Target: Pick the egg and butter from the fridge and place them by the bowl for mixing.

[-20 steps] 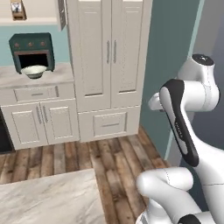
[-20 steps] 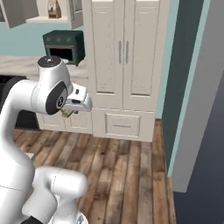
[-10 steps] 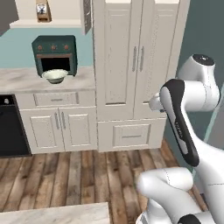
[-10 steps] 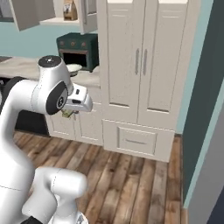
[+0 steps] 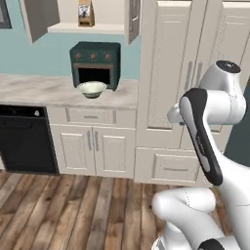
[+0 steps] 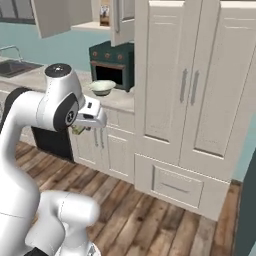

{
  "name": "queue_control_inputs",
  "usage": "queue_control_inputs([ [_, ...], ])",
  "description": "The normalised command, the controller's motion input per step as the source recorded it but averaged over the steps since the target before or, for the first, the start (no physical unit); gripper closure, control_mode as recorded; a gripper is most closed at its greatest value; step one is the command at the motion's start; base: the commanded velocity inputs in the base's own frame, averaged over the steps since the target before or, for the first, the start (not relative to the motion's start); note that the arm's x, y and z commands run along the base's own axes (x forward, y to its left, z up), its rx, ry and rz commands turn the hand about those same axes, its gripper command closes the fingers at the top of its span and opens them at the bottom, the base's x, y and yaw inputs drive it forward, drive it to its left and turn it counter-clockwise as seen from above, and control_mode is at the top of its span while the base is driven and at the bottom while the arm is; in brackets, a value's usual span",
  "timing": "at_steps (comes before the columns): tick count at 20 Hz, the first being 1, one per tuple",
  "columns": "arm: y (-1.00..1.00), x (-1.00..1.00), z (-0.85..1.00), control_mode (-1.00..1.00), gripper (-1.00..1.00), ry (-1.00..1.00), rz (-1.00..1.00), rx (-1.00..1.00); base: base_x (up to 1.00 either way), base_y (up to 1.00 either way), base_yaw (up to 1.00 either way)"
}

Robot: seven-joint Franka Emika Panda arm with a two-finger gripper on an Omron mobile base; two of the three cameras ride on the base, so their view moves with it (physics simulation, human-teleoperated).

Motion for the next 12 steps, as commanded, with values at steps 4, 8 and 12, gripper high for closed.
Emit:
queue_control_inputs([
  [4,0.0,0.0,0.0,1.0,1.0,0.0,0.0,0.0,0.61,-0.09,0.51],
  [8,0.0,0.0,0.0,1.0,1.0,0.0,0.0,0.0,0.58,-0.08,0.57],
  [12,0.0,0.0,0.0,1.0,1.0,0.0,0.0,0.0,0.58,-0.08,0.56],
])
